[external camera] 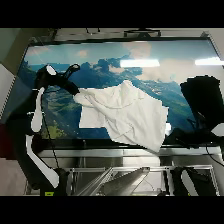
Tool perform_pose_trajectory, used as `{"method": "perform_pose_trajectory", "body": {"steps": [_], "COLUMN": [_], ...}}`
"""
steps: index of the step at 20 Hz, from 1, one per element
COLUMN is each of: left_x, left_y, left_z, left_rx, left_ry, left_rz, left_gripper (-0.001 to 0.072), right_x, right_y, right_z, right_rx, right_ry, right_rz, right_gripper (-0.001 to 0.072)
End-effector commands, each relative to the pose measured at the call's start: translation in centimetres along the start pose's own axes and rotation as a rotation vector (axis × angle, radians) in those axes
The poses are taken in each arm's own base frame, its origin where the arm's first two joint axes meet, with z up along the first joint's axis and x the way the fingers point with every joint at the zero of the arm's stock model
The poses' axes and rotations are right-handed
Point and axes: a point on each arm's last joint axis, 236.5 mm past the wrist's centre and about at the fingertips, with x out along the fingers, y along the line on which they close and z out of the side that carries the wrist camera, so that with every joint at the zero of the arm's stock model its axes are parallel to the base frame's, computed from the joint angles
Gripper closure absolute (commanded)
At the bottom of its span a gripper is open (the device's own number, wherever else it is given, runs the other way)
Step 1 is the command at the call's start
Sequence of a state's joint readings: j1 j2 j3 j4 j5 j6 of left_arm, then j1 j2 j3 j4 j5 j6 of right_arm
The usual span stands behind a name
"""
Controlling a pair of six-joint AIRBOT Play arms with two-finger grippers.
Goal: Fold the shirts.
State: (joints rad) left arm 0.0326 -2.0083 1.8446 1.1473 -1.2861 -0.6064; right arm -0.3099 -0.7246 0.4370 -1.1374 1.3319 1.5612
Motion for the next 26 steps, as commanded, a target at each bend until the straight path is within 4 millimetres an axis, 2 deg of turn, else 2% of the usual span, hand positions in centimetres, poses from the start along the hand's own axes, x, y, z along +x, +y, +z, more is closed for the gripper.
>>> {"method": "perform_pose_trajectory", "body": {"steps": [1,3,4,7,10,12,15,16,18,20,21,22,23,24,26], "left_x": [-2.7,-4.5,-5.7,-10.2,-13.6,-14.4,-14.5,-14.4,-14.3,-14.1,-14.2,-14.2,-14.2,-14.6,-17.6], "left_y": [-1.3,-1.9,-1.6,-0.1,1.3,1.4,0.6,0.4,0.1,0.0,0.0,0.0,0.0,-0.3,-1.6], "left_z": [1.5,2.5,2.9,3.8,3.3,2.6,2.2,2.3,2.6,2.8,2.8,2.8,2.9,3.1,4.3], "left_rx": [-0.093,-0.149,-0.197,-0.327,-0.42,-0.449,-0.449,-0.444,-0.439,-0.436,-0.44,-0.452,-0.467,-0.483,-0.464], "left_ry": [-0.11,-0.21,-0.264,-0.463,-0.578,-0.584,-0.563,-0.559,-0.555,-0.554,-0.554,-0.551,-0.549,-0.561,-0.656], "left_rz": [-0.128,-0.218,-0.253,-0.353,-0.417,-0.443,-0.477,-0.483,-0.487,-0.488,-0.489,-0.493,-0.5,-0.523,-0.644], "left_gripper": [0.0681,0.0681,0.0681,0.0681,0.0681,0.0681,0.068,0.068,0.0681,0.0681,0.068,0.0681,0.0681,0.0681,0.0682], "right_x": [2.8,4.3,4.9,6.3,6.8,6.9,7.1,7.7,9.2,10.2,10.4,10.1,9.3,8.1,4.2], "right_y": [0.9,3.3,3.7,3.0,3.3,4.4,6.7,6.9,7.8,9.8,11.0,12.4,13.9,15.4,18.8], "right_z": [-0.6,-0.8,-1.4,-3.0,-2.8,-1.3,1.1,1.0,-0.4,-0.9,-0.9,-0.9,-0.5,0.0,1.6], "right_rx": [0.08,0.103,0.115,0.143,0.147,0.152,0.164,0.17,0.157,0.145,0.128,0.085,0.04,-0.001,-0.114], "right_ry": [-0.018,-0.023,0.003,0.078,0.091,0.049,-0.013,0.005,0.078,0.104,0.105,0.104,0.097,0.09,0.054], "right_rz": [0.099,0.245,0.276,0.268,0.293,0.355,0.488,0.502,0.517,0.57,0.607,0.65,0.701,0.753,0.856], "right_gripper": [0.0214,0.0215,0.0215,0.0215,0.0216,0.0218,0.0219,0.022,0.0219,0.0223,0.0354,0.057,0.0657,0.0695,0.0695]}}
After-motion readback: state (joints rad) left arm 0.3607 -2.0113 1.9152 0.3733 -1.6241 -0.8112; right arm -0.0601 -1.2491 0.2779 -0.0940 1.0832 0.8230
